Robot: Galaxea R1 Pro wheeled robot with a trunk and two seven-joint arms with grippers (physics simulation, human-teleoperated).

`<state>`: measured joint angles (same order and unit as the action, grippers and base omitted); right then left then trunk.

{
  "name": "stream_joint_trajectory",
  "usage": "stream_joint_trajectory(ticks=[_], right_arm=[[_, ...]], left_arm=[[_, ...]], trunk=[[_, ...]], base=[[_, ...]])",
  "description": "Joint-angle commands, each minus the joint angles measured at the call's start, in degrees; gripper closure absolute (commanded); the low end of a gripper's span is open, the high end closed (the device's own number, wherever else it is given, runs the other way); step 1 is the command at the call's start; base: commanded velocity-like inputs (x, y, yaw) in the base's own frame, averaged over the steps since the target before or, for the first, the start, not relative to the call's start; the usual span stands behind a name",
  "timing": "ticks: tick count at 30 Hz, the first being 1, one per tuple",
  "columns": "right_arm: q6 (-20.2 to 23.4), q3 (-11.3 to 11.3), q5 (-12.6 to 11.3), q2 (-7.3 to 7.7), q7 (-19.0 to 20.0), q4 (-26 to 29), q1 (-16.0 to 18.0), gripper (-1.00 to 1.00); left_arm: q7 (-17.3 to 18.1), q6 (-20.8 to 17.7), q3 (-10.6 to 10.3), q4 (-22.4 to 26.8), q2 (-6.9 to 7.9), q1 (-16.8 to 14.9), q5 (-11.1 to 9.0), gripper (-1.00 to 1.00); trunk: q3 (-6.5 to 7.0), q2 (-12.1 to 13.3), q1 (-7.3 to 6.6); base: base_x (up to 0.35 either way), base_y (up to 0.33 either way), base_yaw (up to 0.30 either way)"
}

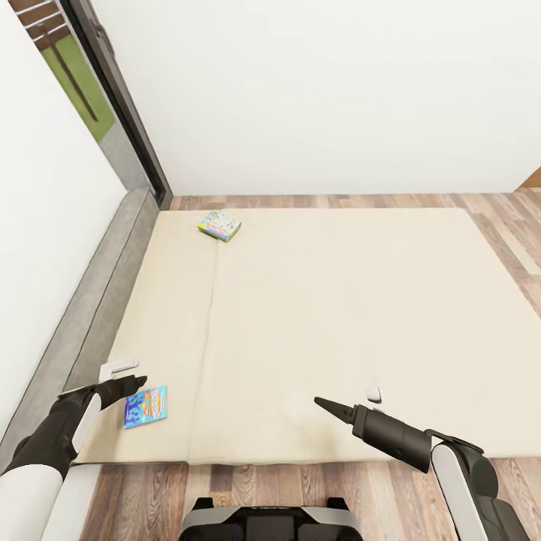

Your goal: Put all the toys in the child's room - the three board games (two on the bed and one on the table), the two jigsaw puzzles on the table, and the tennis ball on the table - inside the toy box on the table in the child's room.

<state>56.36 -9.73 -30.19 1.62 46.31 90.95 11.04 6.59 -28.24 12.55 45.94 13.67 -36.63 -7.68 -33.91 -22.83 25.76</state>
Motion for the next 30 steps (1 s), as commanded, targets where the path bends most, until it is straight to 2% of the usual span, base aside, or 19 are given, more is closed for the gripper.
stream_joint_trajectory(ticks=[1, 11, 16, 18, 19, 22, 30], right_arm=[[0.29, -0.08, 0.1, 0.01, 0.4, 0.02, 0.03, -1.0], [0.55, 0.02, -0.6, 0.02, 1.6, 0.42, 0.03, -1.0], [0.54, -0.08, -0.71, 0.1, 7.82, 0.58, 0.03, -1.0], [0.49, -0.12, -0.72, 0.11, 10.73, 0.6, 0.03, -1.0], [0.47, -0.15, -0.73, 0.12, 13.58, 0.61, 0.03, -1.0], [0.43, -0.18, -0.74, 0.13, 17.33, 0.62, 0.03, -1.0], [0.24, -0.18, -0.72, 0.13, 21.9, 0.63, 0.03, -1.0]], left_arm=[[0.09, -0.37, 0.12, 0.02, -0.01, -0.02, -0.4, -1.0], [0.09, -0.22, -0.49, -0.06, 0.05, -0.02, -0.32, -1.0], [0.09, -0.13, -2.17, -0.08, 0.17, -0.02, -0.32, -1.0], [0.09, -0.11, -2.62, -0.1, 0.18, -0.02, -0.32, -1.0], [0.09, -0.1, -2.81, -0.11, 0.19, -0.02, -0.32, -1.0], [0.09, -0.07, -3.27, -0.14, 0.21, -0.02, -0.32, -1.0], [0.09, -0.06, -3.54, -0.15, 0.17, -0.02, -0.32, -1.0]], trunk=[[-0.17, -0.09, 0.03], [-1.09, -0.09, 0.03], [-1.54, -0.09, 0.03], [-1.71, -0.09, 0.03], [-1.8, -0.09, 0.03], [-2.06, -0.09, 0.03], [-2.75, -0.09, 0.03]], base=[[0.0, 0.0, 0.0], [0.0, 0.0, 0.0], [0.0, 0.0, 0.039], [0.0, 0.0, 0.057], [0.0, 0.0, 0.064], [0.0, 0.0, 0.069], [0.0, 0.0, 0.079]])
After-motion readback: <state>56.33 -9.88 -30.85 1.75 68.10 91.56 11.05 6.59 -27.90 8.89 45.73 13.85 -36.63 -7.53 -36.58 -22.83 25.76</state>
